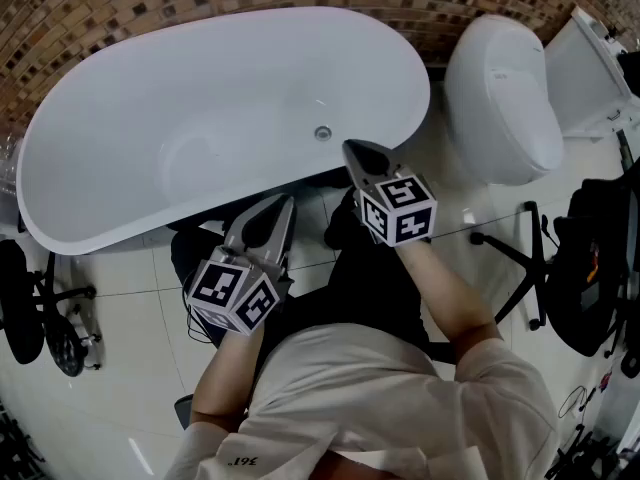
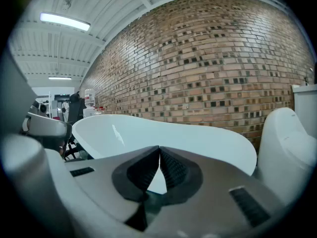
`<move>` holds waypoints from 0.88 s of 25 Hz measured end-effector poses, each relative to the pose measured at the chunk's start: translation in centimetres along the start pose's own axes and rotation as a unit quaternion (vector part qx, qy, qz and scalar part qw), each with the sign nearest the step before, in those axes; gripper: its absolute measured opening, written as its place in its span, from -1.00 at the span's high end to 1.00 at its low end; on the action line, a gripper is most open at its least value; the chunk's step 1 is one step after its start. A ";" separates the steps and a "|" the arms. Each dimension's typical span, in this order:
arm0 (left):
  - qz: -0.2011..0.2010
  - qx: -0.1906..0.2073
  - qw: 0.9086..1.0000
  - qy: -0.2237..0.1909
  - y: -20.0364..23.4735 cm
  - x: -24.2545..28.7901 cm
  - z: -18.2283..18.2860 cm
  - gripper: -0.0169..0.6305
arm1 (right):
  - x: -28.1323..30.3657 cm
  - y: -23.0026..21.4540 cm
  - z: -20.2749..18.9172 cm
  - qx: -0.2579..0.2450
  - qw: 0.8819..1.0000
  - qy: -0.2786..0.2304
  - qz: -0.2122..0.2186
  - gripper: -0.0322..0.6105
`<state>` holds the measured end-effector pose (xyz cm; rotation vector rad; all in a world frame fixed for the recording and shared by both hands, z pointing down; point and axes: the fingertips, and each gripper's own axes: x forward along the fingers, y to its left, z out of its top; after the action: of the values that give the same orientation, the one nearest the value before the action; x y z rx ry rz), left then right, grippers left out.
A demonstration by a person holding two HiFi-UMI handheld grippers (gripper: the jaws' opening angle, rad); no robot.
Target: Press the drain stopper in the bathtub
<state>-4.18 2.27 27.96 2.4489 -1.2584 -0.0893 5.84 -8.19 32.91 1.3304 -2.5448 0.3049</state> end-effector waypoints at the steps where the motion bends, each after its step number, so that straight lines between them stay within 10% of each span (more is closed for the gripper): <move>1: 0.000 -0.001 1.000 0.000 0.1 0.0 0.0 0.93 | 0.1 0.0 -0.1 0.000 1.000 0.001 0.000 0.85; 22: 0.002 -0.009 1.000 -0.003 0.9 -0.3 -0.6 0.93 | 0.5 0.2 -0.9 -0.003 1.000 0.012 0.000 0.85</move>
<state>-4.88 2.24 28.85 2.4312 -1.2599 -0.1063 5.45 -8.19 33.93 1.3156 -2.5246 0.3127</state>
